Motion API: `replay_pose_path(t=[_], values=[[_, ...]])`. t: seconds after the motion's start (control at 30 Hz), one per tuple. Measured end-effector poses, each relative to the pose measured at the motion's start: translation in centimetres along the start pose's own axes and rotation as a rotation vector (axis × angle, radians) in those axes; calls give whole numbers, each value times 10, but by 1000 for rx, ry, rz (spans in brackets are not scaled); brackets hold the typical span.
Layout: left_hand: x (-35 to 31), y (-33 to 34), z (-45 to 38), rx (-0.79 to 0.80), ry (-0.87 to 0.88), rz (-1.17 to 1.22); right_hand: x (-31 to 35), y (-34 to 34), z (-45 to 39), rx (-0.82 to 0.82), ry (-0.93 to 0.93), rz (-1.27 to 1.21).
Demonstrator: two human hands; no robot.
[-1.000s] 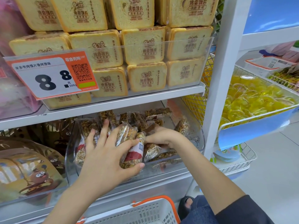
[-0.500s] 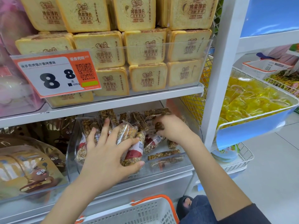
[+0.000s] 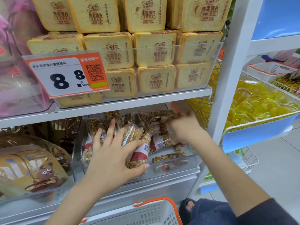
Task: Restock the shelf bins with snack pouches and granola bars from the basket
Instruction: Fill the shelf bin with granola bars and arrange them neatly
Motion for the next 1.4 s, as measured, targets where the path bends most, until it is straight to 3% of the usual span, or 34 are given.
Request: replay_pose_path(t=[0.13, 0.37, 0.57, 0.63, 0.73, 0.83, 0.9, 1.03, 1.1, 1.13, 1.23, 1.4], values=[[0, 0, -1, -5, 1, 28, -14, -11, 18, 66, -35, 135], [0, -2, -1, -33, 3, 58, -25, -38, 48, -151, -11, 19], [-1, -3, 0, -13, 1, 78, -12, -17, 48, -64, -147, -697], [-1, -4, 0, 3, -8, 92, -7, 4, 39, 65, -40, -1008], [0, -6, 2, 15, -19, 108, 1, 38, 32, 377, 312, -1623], [1, -7, 2, 14, -22, 112, -5, 44, 21, 353, 380, -1778], [0, -6, 1, 23, -15, 96, -11, 44, 15, 252, 322, -1636], [0, -3, -1, 13, -1, 52, -20, 21, 29, -99, 179, -607], [-1, -2, -1, 2, 3, 45, -21, 10, 39, -169, 189, -421], [0, -2, -1, -5, 3, 44, -21, 14, 37, -110, 193, -396], [0, -2, 0, -4, 6, 47, -10, 38, 36, 279, 87, -377], [-1, -3, -1, -8, 1, 48, 1, 52, 28, 441, -39, -270]])
Point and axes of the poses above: each hand's wrist, its own z-axis away from the middle knuckle, its own y-axis out of the palm, x = y × z, the point moved 7 cm from there along -z, towards the middle knuckle, and after that the axes turned 3 degrees about z, right-handed, at the moved point
